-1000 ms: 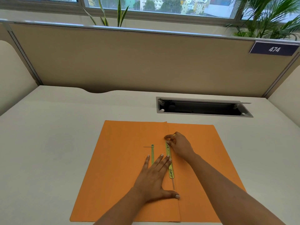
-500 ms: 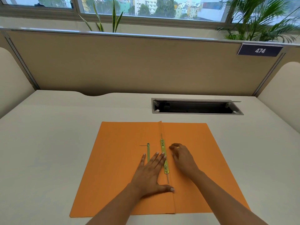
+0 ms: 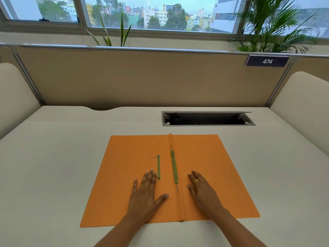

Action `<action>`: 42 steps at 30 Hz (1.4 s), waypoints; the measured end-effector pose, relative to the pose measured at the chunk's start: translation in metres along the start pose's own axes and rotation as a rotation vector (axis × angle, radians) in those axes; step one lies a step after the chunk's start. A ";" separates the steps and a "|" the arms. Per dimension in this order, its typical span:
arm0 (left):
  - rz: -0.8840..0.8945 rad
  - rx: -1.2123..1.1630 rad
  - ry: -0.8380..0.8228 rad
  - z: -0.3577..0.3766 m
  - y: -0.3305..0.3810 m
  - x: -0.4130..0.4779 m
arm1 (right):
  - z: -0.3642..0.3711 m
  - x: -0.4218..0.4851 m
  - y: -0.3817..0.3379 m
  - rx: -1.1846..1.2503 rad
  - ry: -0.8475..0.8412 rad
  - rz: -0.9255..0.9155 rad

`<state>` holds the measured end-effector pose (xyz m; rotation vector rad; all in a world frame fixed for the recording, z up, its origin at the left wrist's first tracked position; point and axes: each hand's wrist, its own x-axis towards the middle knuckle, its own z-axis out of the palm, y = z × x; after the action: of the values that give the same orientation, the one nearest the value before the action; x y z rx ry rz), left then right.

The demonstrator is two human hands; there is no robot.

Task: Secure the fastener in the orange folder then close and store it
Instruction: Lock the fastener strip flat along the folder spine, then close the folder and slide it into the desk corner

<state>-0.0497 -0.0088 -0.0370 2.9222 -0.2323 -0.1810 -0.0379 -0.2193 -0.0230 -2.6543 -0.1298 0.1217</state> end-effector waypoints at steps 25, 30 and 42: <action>-0.564 -0.081 0.129 -0.017 -0.063 -0.103 | -0.015 -0.110 0.042 0.015 0.108 0.248; -0.533 -0.040 0.176 -0.027 -0.063 -0.108 | -0.017 -0.120 0.041 0.001 0.083 0.271; -0.796 -0.657 0.236 -0.054 -0.080 -0.091 | -0.017 -0.120 0.041 0.021 0.050 0.266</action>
<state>-0.1199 0.0938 0.0086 2.1897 0.8634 -0.0120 -0.1525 -0.2767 -0.0197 -2.6392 0.2400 0.1419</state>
